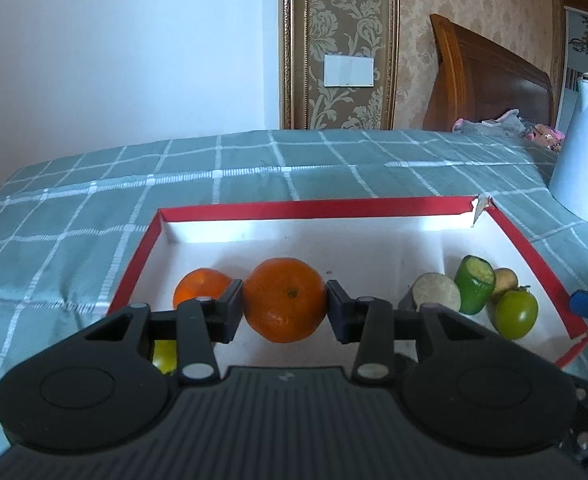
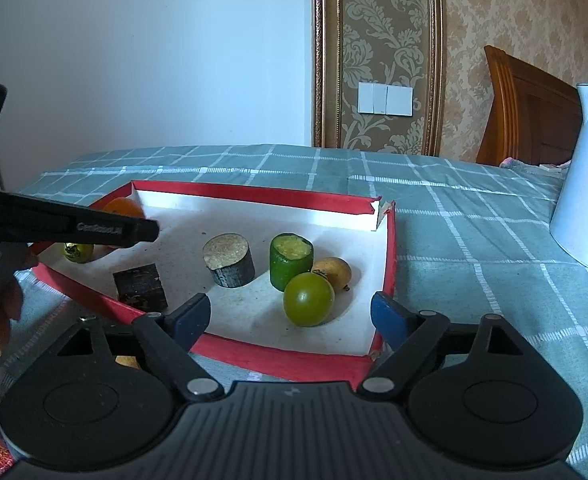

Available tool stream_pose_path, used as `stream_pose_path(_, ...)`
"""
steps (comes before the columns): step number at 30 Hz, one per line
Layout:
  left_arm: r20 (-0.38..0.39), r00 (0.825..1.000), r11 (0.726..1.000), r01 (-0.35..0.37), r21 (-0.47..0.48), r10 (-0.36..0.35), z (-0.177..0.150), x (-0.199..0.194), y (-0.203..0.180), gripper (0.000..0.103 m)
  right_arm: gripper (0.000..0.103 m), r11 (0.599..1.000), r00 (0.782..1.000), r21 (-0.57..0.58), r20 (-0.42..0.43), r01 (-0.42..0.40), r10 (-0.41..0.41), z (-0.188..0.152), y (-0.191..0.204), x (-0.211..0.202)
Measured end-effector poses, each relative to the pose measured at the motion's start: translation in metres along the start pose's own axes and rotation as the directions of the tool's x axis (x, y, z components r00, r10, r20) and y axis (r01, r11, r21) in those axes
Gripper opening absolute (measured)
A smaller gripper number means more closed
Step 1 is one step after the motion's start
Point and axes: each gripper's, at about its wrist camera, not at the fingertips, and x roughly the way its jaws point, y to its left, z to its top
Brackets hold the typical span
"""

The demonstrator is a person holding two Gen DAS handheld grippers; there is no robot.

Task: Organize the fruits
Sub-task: 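Carry the tangerine into the tray and open the left gripper, then withdraw the left gripper from the tray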

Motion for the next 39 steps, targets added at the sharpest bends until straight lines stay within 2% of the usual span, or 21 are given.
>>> stream_pose_path(7,0.002,1.0,1.0,0.004,0.006,-0.004,0.003,0.012,-0.003,0.041,0.089,1.0,1.0,0.0,0.0,0.0,0.0,0.0,0.0,0.0)
stream_pose_path(21,0.01,1.0,1.0,0.003,0.016,-0.003,0.002,0.011,-0.004,0.044,0.09,1.0,1.0,-0.001,-0.001,0.0,0.0,0.0,0.0,0.0)
stream_pose_path(24,0.019,1.0,1.0,-0.001,0.012,0.0,0.001,0.008,-0.005,0.049,0.09,1.0,1.0,0.0,-0.001,0.0,0.0,0.001,-0.001,0.0)
stream_pose_path(28,0.048,0.999,1.0,-0.022,0.019,0.021,-0.002,-0.001,-0.006,0.069,0.09,1.0,1.0,-0.001,-0.001,0.001,-0.001,0.001,0.0,0.0)
stream_pose_path(39,0.04,0.997,0.998,-0.062,-0.002,0.062,-0.01,-0.017,0.002,0.069,0.091,1.0,1.0,-0.001,-0.001,0.0,0.0,0.001,0.0,0.0)
